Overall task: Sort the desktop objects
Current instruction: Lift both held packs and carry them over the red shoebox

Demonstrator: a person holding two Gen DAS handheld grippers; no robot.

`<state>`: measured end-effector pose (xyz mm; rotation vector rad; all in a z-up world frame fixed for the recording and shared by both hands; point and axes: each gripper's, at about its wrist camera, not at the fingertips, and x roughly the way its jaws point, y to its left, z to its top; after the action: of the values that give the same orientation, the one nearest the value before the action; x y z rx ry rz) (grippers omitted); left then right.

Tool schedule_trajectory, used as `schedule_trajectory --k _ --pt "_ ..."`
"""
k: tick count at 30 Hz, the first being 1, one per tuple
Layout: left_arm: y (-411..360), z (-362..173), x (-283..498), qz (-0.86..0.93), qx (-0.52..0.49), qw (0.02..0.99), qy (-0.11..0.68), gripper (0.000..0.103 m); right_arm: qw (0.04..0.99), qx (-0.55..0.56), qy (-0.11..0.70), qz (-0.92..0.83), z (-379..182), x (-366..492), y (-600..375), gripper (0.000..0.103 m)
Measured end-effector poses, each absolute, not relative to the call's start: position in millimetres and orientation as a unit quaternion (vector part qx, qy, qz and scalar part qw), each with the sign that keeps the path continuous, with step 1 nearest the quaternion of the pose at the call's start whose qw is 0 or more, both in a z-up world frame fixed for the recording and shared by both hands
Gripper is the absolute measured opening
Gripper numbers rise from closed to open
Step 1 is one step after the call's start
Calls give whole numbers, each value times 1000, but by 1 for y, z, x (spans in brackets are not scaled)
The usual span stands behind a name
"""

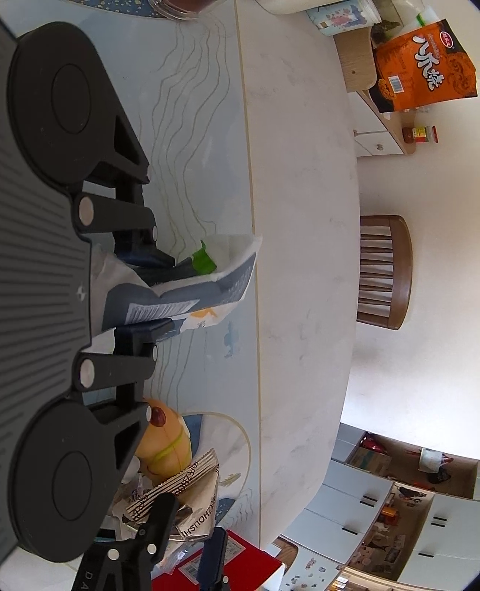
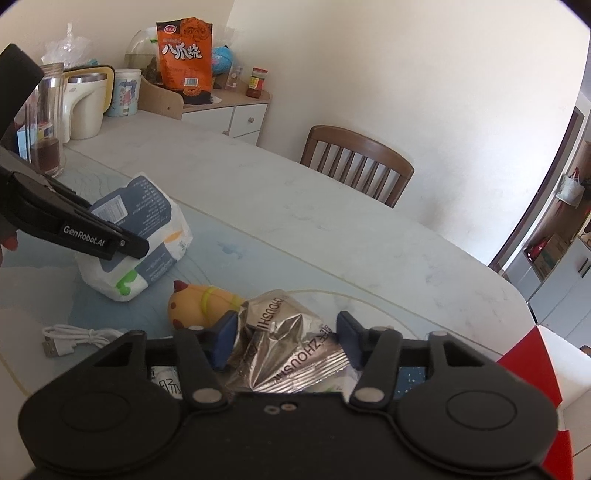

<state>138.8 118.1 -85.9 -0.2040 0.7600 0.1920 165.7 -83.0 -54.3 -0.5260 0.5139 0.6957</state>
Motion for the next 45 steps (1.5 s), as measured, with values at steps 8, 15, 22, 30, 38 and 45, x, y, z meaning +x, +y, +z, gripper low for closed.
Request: schedule_trajectory --k 8,15,22,30,38,45 --pt "117 -75 132 87 -105 925 355 26 880 -250 238 326 -47 159 -85 49" --pt "116 -64 126 75 -111 930 343 26 885 -243 231 322 -36 154 -87 49" --pt "116 -55 120 63 -113 933 336 26 892 -231 235 310 -30 145 -91 49" --pt "111 -42 104 34 -117 936 330 26 901 -215 240 292 -20 130 -99 49" --pt "103 -34 89 3 -116 938 327 26 907 -202 253 270 -13 111 -109 49" --pt "85 -27 77 -14 -111 934 341 26 908 -190 258 270 -6 96 -125 49"
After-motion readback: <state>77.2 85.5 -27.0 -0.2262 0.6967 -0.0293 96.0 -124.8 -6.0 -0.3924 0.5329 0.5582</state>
